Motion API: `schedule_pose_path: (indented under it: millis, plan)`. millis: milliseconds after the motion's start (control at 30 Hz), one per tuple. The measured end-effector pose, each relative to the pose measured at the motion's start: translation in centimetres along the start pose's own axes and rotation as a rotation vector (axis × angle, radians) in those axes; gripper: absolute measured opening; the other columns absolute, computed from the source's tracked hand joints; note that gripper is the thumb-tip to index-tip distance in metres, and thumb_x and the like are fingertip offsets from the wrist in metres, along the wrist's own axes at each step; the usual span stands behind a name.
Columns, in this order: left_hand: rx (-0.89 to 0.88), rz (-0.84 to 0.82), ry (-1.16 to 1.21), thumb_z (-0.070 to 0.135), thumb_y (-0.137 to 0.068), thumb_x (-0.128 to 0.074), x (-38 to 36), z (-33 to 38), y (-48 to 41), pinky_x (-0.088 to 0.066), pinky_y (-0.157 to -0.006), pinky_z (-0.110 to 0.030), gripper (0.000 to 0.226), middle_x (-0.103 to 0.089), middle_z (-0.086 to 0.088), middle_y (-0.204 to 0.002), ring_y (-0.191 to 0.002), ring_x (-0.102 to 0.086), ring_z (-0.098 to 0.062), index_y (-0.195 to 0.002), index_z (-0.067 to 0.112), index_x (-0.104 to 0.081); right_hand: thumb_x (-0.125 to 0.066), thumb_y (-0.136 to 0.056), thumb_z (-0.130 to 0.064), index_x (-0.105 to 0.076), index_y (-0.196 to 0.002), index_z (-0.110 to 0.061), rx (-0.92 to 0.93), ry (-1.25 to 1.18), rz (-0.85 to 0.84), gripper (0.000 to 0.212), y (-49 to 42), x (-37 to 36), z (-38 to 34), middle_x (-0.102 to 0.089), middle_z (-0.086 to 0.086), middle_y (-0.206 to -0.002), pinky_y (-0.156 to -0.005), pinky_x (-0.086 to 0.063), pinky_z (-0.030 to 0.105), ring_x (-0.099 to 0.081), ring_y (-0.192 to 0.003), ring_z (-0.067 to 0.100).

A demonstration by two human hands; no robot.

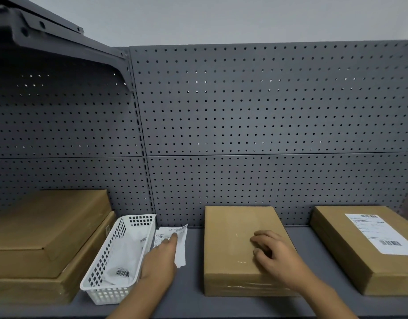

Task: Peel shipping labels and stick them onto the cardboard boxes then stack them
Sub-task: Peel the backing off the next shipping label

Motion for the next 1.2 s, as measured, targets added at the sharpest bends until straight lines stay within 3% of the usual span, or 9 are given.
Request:
schedule_pose_path:
  millis: [133, 267, 467, 567, 700, 767, 867, 967, 1200]
  plan:
    - [0.04, 0.118, 0.133, -0.001, -0.087, -0.049, 3.2, 0.0, -0.3, -0.046, -0.069, -0.035, 0.066, -0.071, -0.001, -0.117, -0.099, -0.07, -0.03, -0.146, 0.029, -0.044, -0.059, -0.099, -0.028, -0.07, -0.125, -0.026, -0.022, -0.071, -0.003, 0.028, -0.2, 0.3, 0.4, -0.057, -0.018, -0.133, -0.103, -0.037, 0.015, -0.051, -0.121, -0.002]
    - [0.025, 0.309, 0.299, 0.004, -0.092, -0.05, 8.0, 1.3, 0.5, -0.05, -0.069, -0.037, 0.057, -0.075, -0.003, -0.103, -0.09, -0.068, -0.032, -0.142, 0.031, -0.054, -0.059, -0.099, -0.026, -0.07, -0.121, -0.028, -0.035, -0.092, 0.013, 0.025, -0.1, 0.9, 0.5, -0.061, -0.018, -0.129, -0.108, -0.042, 0.022, -0.054, -0.119, -0.001]
    - [-0.169, 0.482, 0.453, 0.013, -0.092, -0.06, 12.2, 7.5, 3.4, -0.057, -0.069, -0.039, 0.05, -0.079, 0.006, -0.1, -0.085, -0.072, -0.026, -0.133, 0.042, -0.062, -0.054, -0.101, -0.029, -0.063, -0.134, -0.028, 0.035, -0.096, 0.09, 0.035, 0.0, 2.0, -2.0, -0.062, -0.022, -0.13, -0.107, -0.044, 0.02, -0.054, -0.122, -0.005]
    - [-0.225, 0.429, 0.443, 0.016, -0.092, -0.059, 11.5, 10.4, 3.8, -0.054, -0.073, -0.036, 0.051, -0.077, 0.008, -0.104, -0.091, -0.07, -0.023, -0.133, 0.046, -0.06, -0.056, -0.103, -0.033, -0.062, -0.136, -0.03, -0.033, -0.394, 0.13, 0.034, -0.1, 2.6, -2.7, -0.068, -0.022, -0.125, -0.101, -0.046, 0.012, -0.059, -0.116, -0.012]
    - [-0.3, 0.379, 0.49, 0.02, -0.093, -0.056, 9.7, 12.7, 3.5, -0.057, -0.082, -0.036, 0.052, -0.073, 0.015, -0.123, -0.102, -0.071, -0.019, -0.14, 0.043, -0.058, -0.057, -0.102, -0.042, -0.067, -0.131, -0.032, -0.019, -0.672, 0.126, 0.033, -0.3, 2.9, -4.0, -0.075, -0.016, -0.12, -0.104, -0.053, 0.031, -0.068, -0.115, 0.002]
    - [-0.38, 0.323, 0.559, 0.025, -0.093, -0.054, 8.9, 14.3, 3.6, -0.057, -0.089, -0.034, 0.054, -0.065, 0.023, -0.135, -0.11, -0.069, -0.01, -0.144, 0.042, -0.053, -0.057, -0.102, -0.038, -0.07, -0.126, -0.03, 0.003, -0.807, 0.086, 0.029, -0.4, 2.9, -4.6, -0.075, -0.009, -0.122, -0.103, -0.055, 0.033, -0.068, -0.119, 0.011]
    - [-0.466, 0.227, 0.695, 0.037, -0.095, -0.053, 7.7, 15.9, 3.6, -0.051, -0.106, -0.03, 0.053, -0.053, 0.03, -0.146, -0.13, -0.053, 0.009, -0.148, 0.039, -0.05, -0.056, -0.104, -0.028, -0.066, -0.134, -0.021, 0.051, -0.842, 0.079, 0.032, -0.2, 3.3, -4.9, -0.072, -0.01, -0.128, -0.106, -0.052, 0.032, -0.065, -0.124, 0.009]
    - [-0.499, 0.13, 0.846, 0.043, -0.1, -0.057, 6.6, 16.8, 3.5, -0.036, -0.121, -0.025, 0.054, -0.04, 0.033, -0.154, -0.143, -0.037, 0.013, -0.153, 0.037, -0.047, -0.059, -0.102, -0.016, -0.061, -0.138, -0.017, 0.045, -0.903, 0.085, 0.036, -0.1, 3.7, -3.8, -0.072, -0.007, -0.13, -0.103, -0.053, 0.027, -0.065, -0.124, 0.011]
    - [-0.505, 0.114, 0.948, 0.039, -0.106, -0.055, 6.5, 17.5, 3.5, -0.026, -0.119, -0.009, 0.047, -0.034, 0.031, -0.159, -0.147, -0.03, 0.013, -0.153, 0.036, -0.048, -0.064, -0.097, -0.012, -0.057, -0.141, -0.016, -0.028, -1.095, 0.036, 0.046, -0.1, 2.8, -1.9, -0.068, 0.001, -0.136, -0.111, -0.049, 0.04, -0.061, -0.131, 0.019]
Point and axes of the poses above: each hand's wrist, its own y-axis away from the middle knuckle, its own x-axis out of the back of the hand, z = x × y, the point moved 9 cm from there along -y, towards the middle knuckle
